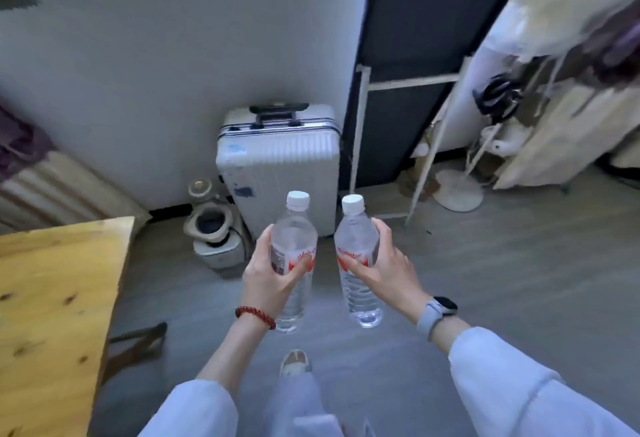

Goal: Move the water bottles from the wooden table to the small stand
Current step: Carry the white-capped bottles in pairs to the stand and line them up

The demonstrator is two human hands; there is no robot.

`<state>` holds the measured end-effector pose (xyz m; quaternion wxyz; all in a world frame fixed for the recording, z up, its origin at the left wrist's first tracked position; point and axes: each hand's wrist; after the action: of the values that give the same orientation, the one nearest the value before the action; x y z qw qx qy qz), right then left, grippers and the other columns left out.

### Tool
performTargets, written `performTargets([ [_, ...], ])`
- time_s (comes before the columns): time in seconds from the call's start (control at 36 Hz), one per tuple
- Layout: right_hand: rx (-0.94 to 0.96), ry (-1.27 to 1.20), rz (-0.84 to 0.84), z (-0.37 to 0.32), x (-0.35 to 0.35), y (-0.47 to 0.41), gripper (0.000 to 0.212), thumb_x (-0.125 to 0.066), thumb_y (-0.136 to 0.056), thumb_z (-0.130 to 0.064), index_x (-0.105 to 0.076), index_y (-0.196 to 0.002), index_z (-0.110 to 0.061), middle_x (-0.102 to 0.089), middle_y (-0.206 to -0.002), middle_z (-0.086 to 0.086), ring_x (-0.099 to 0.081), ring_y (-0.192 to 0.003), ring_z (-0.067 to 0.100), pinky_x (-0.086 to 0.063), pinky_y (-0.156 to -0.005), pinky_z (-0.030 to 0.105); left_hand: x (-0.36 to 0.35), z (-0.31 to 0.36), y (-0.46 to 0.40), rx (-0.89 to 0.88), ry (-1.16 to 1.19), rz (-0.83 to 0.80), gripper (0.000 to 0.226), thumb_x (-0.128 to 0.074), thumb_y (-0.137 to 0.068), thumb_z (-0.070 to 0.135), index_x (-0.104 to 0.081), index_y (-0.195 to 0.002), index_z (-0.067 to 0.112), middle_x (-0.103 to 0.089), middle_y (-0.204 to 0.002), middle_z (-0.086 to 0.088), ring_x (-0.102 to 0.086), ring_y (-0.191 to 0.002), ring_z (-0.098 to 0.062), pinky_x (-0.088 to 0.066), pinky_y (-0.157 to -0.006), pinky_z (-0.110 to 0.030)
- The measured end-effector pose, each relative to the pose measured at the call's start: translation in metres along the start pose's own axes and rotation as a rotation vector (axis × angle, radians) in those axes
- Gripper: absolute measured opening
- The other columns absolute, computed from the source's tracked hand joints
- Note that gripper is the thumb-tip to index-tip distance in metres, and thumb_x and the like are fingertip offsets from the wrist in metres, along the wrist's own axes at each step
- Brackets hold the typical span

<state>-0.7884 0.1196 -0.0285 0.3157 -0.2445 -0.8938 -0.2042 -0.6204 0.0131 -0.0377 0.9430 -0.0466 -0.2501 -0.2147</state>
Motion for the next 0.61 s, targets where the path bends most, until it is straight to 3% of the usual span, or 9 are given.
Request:
performTargets([
  [0.08, -0.105, -0.016, 0.116, 0.052, 0.055, 0.004, 0.077, -0.056, -0.077, -0.062, -0.009, -0.133, -0.038, -0.055, -0.129, 0.003, -0.055, -0.112, 0.034, -0.044, -0.086, 0.04, -0.072, 0.039, -0.015, -0.072, -0.041, -0.141, 0.086, -0.075, -0.066, 0.048, -0.033, -0.136, 0.02, -0.053, -0.132, -0.005, -0.052, -0.119, -0.02, -0.041, -0.099, -0.031],
  [0.19, -0.261, -0.032, 0.267, 0.122, 0.124, 0.01, 0.076, -0.053, -0.08, -0.06, -0.008, -0.137, -0.036, -0.055, -0.129, 0.006, -0.056, -0.107, 0.034, -0.042, -0.078, 0.036, -0.167, 0.095, -0.03, -0.196, -0.067, -0.331, 0.08, -0.074, -0.072, 0.034, -0.029, -0.138, 0.029, -0.055, -0.128, 0.001, -0.054, -0.113, -0.019, -0.038, -0.086, -0.024],
  [0.31, -0.365, -0.07, 0.388, 0.189, 0.191, 0.007, 0.07, -0.056, -0.08, -0.056, -0.016, -0.133, -0.033, -0.054, -0.128, 0.003, -0.057, -0.105, 0.031, -0.044, -0.076, 0.035, -0.266, 0.147, -0.048, -0.253, -0.044, -0.528, 0.077, -0.073, -0.073, 0.036, -0.028, -0.136, 0.036, -0.058, -0.124, 0.001, -0.057, -0.098, -0.013, -0.039, -0.082, -0.024],
  [0.44, -0.502, -0.096, 0.515, 0.273, 0.279, -0.003, 0.071, -0.057, -0.077, -0.059, -0.018, -0.131, -0.034, -0.055, -0.129, -0.001, -0.057, -0.107, 0.03, -0.048, -0.081, 0.038, -0.402, 0.214, -0.066, -0.351, -0.045, -0.718, 0.077, -0.071, -0.073, 0.041, -0.027, -0.136, 0.036, -0.055, -0.13, 0.002, -0.054, -0.114, -0.019, -0.044, -0.092, -0.032],
  [0.53, -0.583, -0.13, 0.592, 0.317, 0.334, -0.001, 0.07, -0.058, -0.077, -0.058, -0.019, -0.131, -0.034, -0.056, -0.127, -0.004, -0.058, -0.108, 0.029, -0.048, -0.083, 0.038, -0.478, 0.26, -0.069, -0.388, -0.058, -0.766, 0.075, -0.07, -0.073, 0.042, -0.027, -0.134, 0.039, -0.062, -0.11, 0.001, -0.06, -0.096, -0.023, -0.047, -0.082, -0.032],
  [0.61, -0.654, -0.158, 0.702, 0.36, 0.389, 0.008, 0.069, -0.059, -0.077, -0.057, -0.02, -0.13, -0.035, -0.057, -0.124, -0.006, -0.059, -0.104, 0.029, -0.049, -0.082, 0.039, -0.552, 0.311, -0.062, -0.433, -0.038, -0.826, 0.074, -0.071, -0.074, 0.039, -0.029, -0.135, 0.034, -0.055, -0.096, 0.007, -0.054, -0.087, -0.014, -0.041, -0.079, -0.027],
])
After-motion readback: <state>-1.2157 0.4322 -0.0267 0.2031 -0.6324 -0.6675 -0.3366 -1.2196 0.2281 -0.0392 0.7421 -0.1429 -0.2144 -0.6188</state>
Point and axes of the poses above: each hand's wrist, its own y-axis away from the middle knuckle, its own x-axis out of the back of the hand, z = x × y
